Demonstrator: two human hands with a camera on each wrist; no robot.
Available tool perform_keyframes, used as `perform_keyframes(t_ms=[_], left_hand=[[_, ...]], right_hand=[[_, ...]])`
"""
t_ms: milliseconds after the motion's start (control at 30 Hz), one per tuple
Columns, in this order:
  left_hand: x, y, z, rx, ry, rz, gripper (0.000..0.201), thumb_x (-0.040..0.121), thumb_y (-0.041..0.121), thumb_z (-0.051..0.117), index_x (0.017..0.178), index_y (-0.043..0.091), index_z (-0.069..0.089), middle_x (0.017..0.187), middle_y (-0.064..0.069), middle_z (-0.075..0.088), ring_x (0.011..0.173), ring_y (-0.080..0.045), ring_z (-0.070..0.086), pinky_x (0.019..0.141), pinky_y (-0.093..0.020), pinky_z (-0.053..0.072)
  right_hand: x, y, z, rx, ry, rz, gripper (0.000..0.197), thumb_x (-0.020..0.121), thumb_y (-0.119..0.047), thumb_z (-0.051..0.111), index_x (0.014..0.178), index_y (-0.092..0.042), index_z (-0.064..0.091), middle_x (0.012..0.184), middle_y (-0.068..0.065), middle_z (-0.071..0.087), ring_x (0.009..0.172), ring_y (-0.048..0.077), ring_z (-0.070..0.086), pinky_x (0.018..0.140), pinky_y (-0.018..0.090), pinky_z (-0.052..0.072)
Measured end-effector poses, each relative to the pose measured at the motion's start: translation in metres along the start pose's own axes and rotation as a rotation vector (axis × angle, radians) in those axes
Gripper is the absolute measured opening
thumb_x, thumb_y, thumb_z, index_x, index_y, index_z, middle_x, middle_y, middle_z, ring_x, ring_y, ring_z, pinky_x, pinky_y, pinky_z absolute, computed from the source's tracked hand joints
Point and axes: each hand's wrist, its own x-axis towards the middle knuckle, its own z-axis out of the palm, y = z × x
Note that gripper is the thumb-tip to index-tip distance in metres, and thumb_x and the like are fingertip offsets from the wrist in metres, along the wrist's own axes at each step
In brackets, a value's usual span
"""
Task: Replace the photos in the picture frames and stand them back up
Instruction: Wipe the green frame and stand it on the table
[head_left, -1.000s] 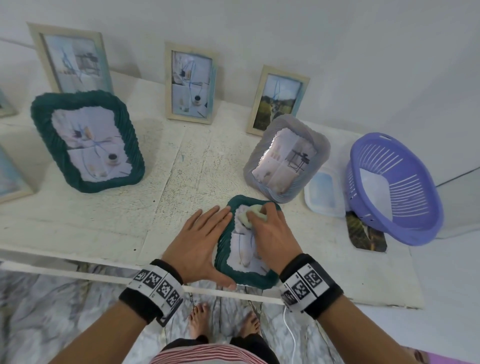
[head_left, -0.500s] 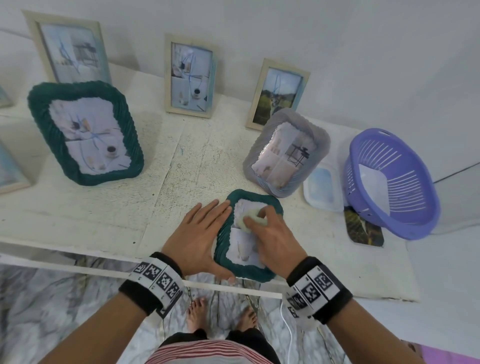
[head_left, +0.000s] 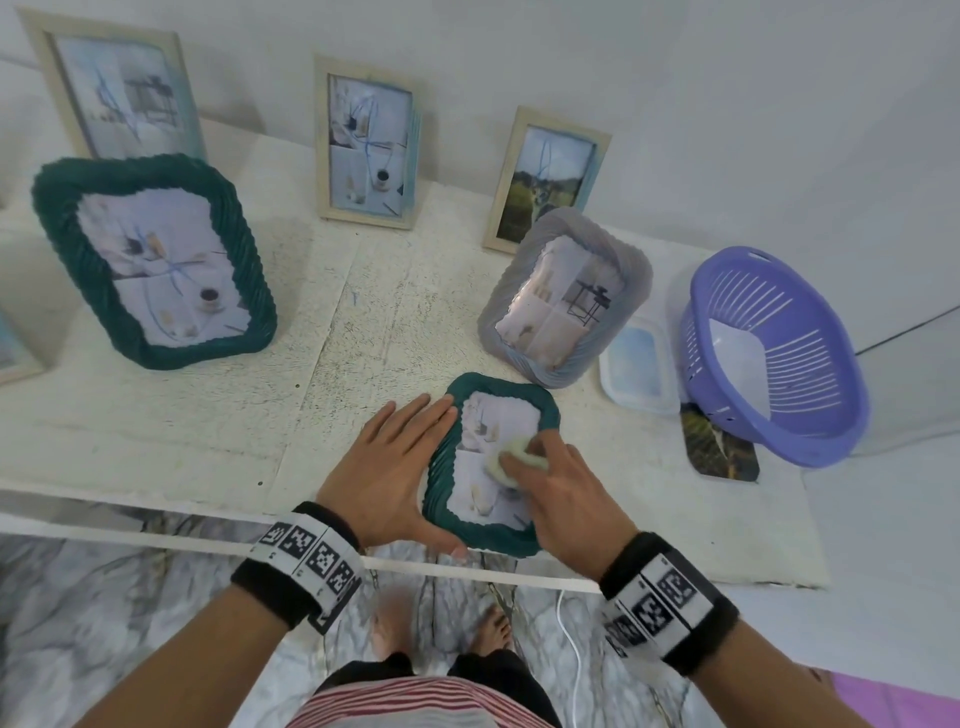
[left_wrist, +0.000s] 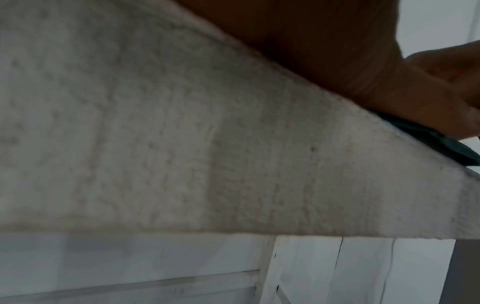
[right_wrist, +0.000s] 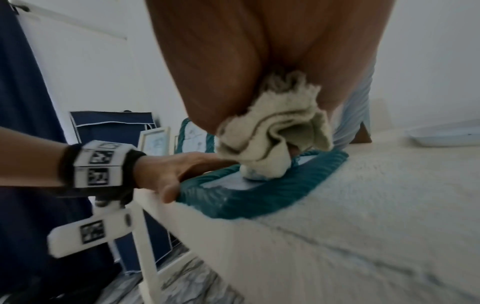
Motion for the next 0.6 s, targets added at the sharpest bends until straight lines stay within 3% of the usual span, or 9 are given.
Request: perform_keyframes(t_ms=[67, 167, 300, 467, 533, 600], left_hand=[[0.0, 0.0, 0.0, -0.002, 0.002, 0.001, 0.14, 0.052, 0.104, 0.034, 0.156, 0.015, 0.005, 0.164, 0.004, -0.003, 0.15, -0.015, -0.005, 0.12, -0.041, -0.002], [0.001, -0.001, 0.001, -0.015, 0.006, 0.004, 0.139, 0.052, 0.103, 0.035, 0.156, 0.014, 0.008, 0.164, 0.003, 0.002, 0.15, -0.015, -0.001, 0.12, -0.041, -0.001], [0.0, -0.001, 0.001, -0.021, -0.003, 0.001, 0.14, 0.052, 0.104, 0.036, 0.156, 0.017, 0.0, 0.163, 0.006, -0.007, 0.15, -0.013, -0.009, 0.121, -0.04, -0.005], [0.0, 0.0, -0.001, -0.013, -0.012, -0.009, 0.142, 0.051, 0.104, 0.034, 0.156, 0.018, -0.004, 0.163, 0.007, -0.013, 0.149, -0.012, -0.014, 0.121, -0.041, -0.005], [0.0, 0.0, -0.001, -0.01, -0.005, -0.01, 0.142, 0.05, 0.104, 0.035, 0.156, 0.017, -0.001, 0.163, 0.006, -0.009, 0.15, -0.013, -0.011, 0.121, -0.041, -0.004], [0.0, 0.0, -0.001, -0.007, -0.006, -0.007, 0.141, 0.051, 0.104, 0.035, 0.156, 0.016, 0.001, 0.164, 0.005, -0.007, 0.15, -0.014, -0.009, 0.121, -0.041, -0.004]], right_hand=[[-0.01, 0.005, 0.0, -0.025, -0.032, -0.027, 0.043, 0.08, -0.006, 0.049, 0.121, -0.014, 0.059, 0.109, 0.014, 0.047, 0.079, 0.027, 0.046, 0.063, 0.038, 0.049], [0.008, 0.011, -0.003, -0.09, 0.067, 0.068, 0.044, 0.074, 0.005, 0.056, 0.114, -0.011, 0.063, 0.108, 0.016, 0.049, 0.079, 0.028, 0.047, 0.062, 0.04, 0.054], [0.029, 0.002, -0.007, -0.124, 0.089, 0.142, 0.046, 0.075, 0.01, 0.051, 0.116, -0.009, 0.06, 0.115, 0.016, 0.045, 0.086, 0.029, 0.047, 0.075, 0.037, 0.05], [-0.021, -0.006, 0.002, 0.098, -0.037, -0.091, 0.04, 0.087, -0.001, 0.05, 0.124, -0.017, 0.058, 0.112, 0.009, 0.042, 0.088, 0.025, 0.047, 0.077, 0.034, 0.049], [-0.023, 0.0, 0.001, 0.041, -0.079, -0.117, 0.041, 0.089, -0.004, 0.051, 0.126, -0.021, 0.058, 0.116, 0.007, 0.042, 0.093, 0.023, 0.046, 0.08, 0.033, 0.051], [-0.009, 0.006, -0.003, -0.009, -0.014, -0.095, 0.039, 0.083, -0.004, 0.059, 0.119, -0.019, 0.063, 0.112, 0.01, 0.046, 0.088, 0.025, 0.047, 0.073, 0.036, 0.055]])
